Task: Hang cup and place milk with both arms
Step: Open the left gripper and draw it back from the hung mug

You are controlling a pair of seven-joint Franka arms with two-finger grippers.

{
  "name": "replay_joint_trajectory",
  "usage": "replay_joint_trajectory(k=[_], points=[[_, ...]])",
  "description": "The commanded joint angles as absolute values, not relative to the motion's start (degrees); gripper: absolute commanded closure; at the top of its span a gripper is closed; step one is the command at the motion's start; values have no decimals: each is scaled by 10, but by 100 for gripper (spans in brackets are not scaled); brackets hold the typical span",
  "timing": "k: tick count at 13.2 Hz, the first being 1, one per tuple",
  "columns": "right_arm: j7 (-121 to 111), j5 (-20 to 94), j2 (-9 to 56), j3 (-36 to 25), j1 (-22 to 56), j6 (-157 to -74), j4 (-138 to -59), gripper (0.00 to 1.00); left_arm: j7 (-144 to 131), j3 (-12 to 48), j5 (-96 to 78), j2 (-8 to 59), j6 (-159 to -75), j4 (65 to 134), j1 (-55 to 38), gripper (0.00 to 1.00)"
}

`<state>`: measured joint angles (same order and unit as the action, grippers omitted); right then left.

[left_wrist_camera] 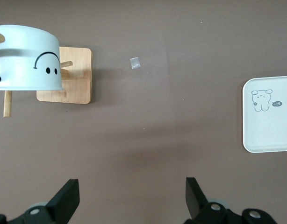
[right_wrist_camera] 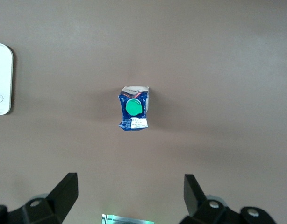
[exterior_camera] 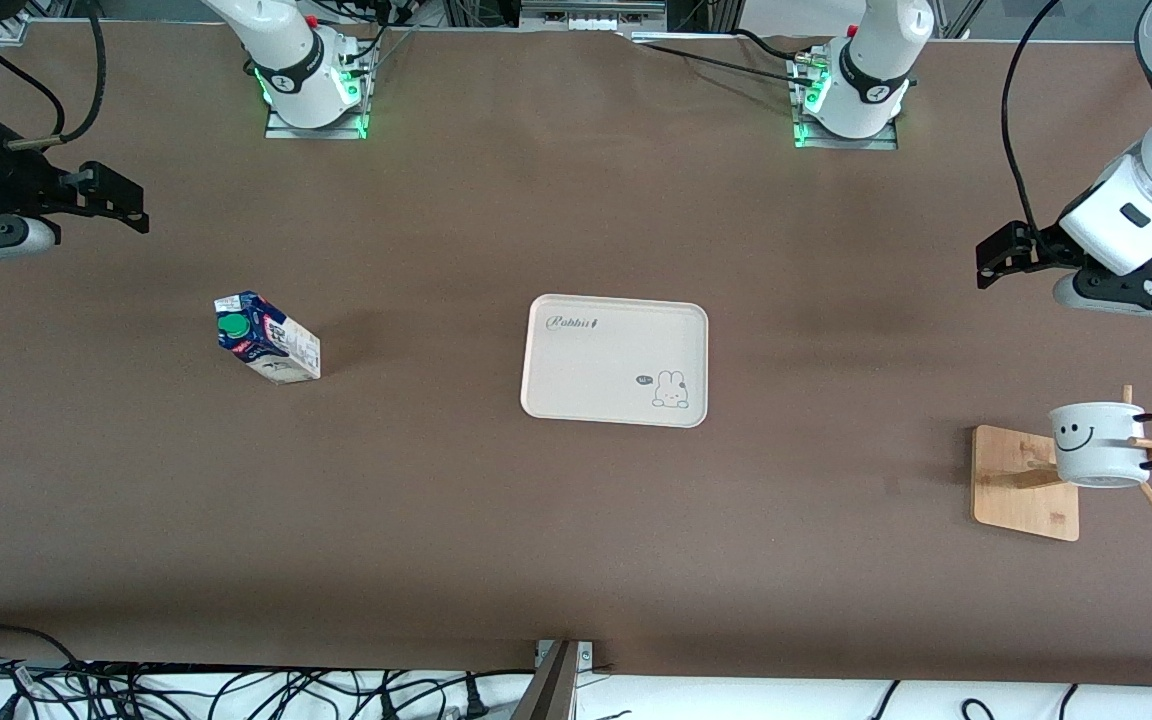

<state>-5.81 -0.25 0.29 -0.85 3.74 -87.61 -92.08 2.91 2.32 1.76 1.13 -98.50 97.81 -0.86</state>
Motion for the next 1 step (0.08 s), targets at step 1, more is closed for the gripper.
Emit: replay_joint_trajectory(k=[1], points=[[-60,7,6,-8,34,-880,-911,0,27,24,9,18,-969,958,-8,0]])
